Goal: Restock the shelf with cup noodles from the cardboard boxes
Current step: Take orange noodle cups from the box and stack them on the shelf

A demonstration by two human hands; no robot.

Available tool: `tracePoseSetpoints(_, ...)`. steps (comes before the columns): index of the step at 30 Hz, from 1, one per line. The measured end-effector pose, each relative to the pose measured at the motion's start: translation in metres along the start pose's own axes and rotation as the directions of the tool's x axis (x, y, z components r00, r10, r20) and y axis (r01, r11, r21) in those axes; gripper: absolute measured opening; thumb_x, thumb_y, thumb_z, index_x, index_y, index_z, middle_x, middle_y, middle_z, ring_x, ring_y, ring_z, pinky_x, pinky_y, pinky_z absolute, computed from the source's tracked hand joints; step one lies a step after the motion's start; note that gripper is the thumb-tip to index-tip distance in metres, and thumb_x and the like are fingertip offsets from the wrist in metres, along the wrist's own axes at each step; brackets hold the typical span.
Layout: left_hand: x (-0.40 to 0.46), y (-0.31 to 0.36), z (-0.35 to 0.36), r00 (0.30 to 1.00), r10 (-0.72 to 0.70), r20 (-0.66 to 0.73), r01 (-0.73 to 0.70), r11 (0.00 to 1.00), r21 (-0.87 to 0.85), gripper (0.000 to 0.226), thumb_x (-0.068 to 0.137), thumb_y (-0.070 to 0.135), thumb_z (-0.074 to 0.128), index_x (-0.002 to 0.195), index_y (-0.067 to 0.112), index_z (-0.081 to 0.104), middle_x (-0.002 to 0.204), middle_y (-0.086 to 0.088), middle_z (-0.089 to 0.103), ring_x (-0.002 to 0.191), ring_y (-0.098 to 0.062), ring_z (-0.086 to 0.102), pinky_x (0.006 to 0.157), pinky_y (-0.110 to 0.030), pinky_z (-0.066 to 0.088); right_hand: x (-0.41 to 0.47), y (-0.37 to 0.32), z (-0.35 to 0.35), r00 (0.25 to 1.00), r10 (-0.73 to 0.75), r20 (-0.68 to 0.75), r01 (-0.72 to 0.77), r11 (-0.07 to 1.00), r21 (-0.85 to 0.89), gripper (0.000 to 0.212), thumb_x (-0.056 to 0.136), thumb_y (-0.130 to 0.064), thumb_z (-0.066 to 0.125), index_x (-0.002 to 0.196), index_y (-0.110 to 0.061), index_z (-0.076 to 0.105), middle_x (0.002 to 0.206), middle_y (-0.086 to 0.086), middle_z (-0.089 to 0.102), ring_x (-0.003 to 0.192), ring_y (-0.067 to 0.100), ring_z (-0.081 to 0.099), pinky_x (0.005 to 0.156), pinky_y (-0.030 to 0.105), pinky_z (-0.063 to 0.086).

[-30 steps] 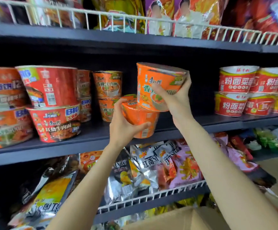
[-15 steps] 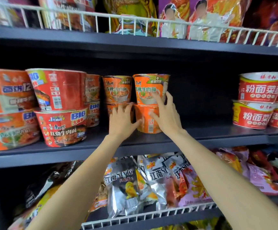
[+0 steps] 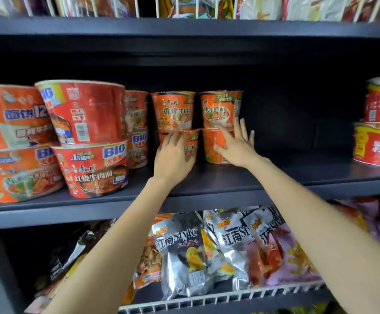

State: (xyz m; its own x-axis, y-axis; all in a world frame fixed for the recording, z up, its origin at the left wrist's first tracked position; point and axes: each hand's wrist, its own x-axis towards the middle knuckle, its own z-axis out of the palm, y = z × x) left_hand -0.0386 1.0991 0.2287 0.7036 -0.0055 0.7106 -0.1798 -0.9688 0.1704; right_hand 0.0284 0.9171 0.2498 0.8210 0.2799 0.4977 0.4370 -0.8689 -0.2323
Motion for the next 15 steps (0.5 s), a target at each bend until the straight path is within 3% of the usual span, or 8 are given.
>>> tracePoseSetpoints(2,-0.020,0.014,-0.006,0.982,0.124,-0.139,-0.127,0.992,-0.010,0.048,0.090,0.030,0.055,0.134,0.011,0.051,0.138,-0.013,0.049,0.127,-0.033,0.041,0.098,-0.045,0.042,-0.030,-0.001,-0.001,0.988,-0.079,-0.132,0.090,0.993,0.080,0.058,0.098,-0.035,0.046,0.151,-0.028,0.022,0.161,0.006,-0.007,0.146,0.024,-0.014,0.117,0.054,-0.003)
tracePoseSetpoints(4,-0.048,0.027,-0.009,0.915,0.281,-0.289,-0.291,0.957,0.012,0.037,0.087,0.029,0.052,0.119,0.011,0.061,0.116,-0.007,0.063,0.108,-0.030,0.053,0.087,-0.041,0.046,-0.071,0.000,0.000,0.950,-0.121,-0.289,0.166,0.976,0.138,0.046,0.096,-0.026,0.053,0.140,-0.020,0.043,0.159,0.005,0.016,0.147,0.023,0.003,0.118,0.050,0.011)
tracePoseSetpoints(7,-0.100,0.044,-0.009,0.820,0.405,-0.404,-0.445,0.896,-0.006,0.024,0.088,0.023,0.055,0.105,0.012,0.068,0.092,-0.001,0.067,0.090,-0.025,0.058,0.076,-0.034,0.041,-0.145,0.002,0.005,0.899,-0.105,-0.425,0.216,0.951,0.221,0.032,0.093,-0.021,0.055,0.124,-0.015,0.059,0.144,0.005,0.043,0.139,0.021,0.026,0.112,0.029,0.019)
tracePoseSetpoints(9,-0.140,0.051,-0.004,0.805,0.416,-0.423,-0.497,0.862,-0.098,0.020,0.088,0.019,0.055,0.098,0.010,0.070,0.081,0.001,0.067,0.079,-0.024,0.058,0.069,-0.031,0.040,-0.197,0.004,0.009,0.872,-0.071,-0.484,0.219,0.941,0.256,0.027,0.092,-0.019,0.052,0.116,-0.013,0.063,0.127,0.002,0.058,0.123,0.019,0.045,0.104,0.018,0.028)
tracePoseSetpoints(12,-0.207,0.059,0.017,0.875,0.381,-0.299,-0.468,0.825,-0.316,0.020,0.091,0.018,0.053,0.094,0.008,0.071,0.075,0.000,0.066,0.071,-0.024,0.057,0.065,-0.032,0.042,-0.274,0.011,0.031,0.906,-0.012,-0.424,0.156,0.939,0.308,0.021,0.093,-0.017,0.051,0.107,-0.013,0.066,0.099,-0.004,0.069,0.091,0.017,0.064,0.081,0.027,0.048)
tracePoseSetpoints(15,-0.274,0.062,0.052,0.958,0.261,0.119,-0.177,0.863,-0.473,0.026,0.086,0.029,0.051,0.102,0.016,0.067,0.083,0.005,0.068,0.084,-0.022,0.060,0.071,-0.034,0.051,-0.338,0.025,0.075,0.978,0.120,-0.171,-0.070,0.960,0.270,0.017,0.087,-0.024,0.056,0.099,-0.020,0.068,0.078,-0.006,0.071,0.069,0.017,0.065,0.059,0.034,0.051)
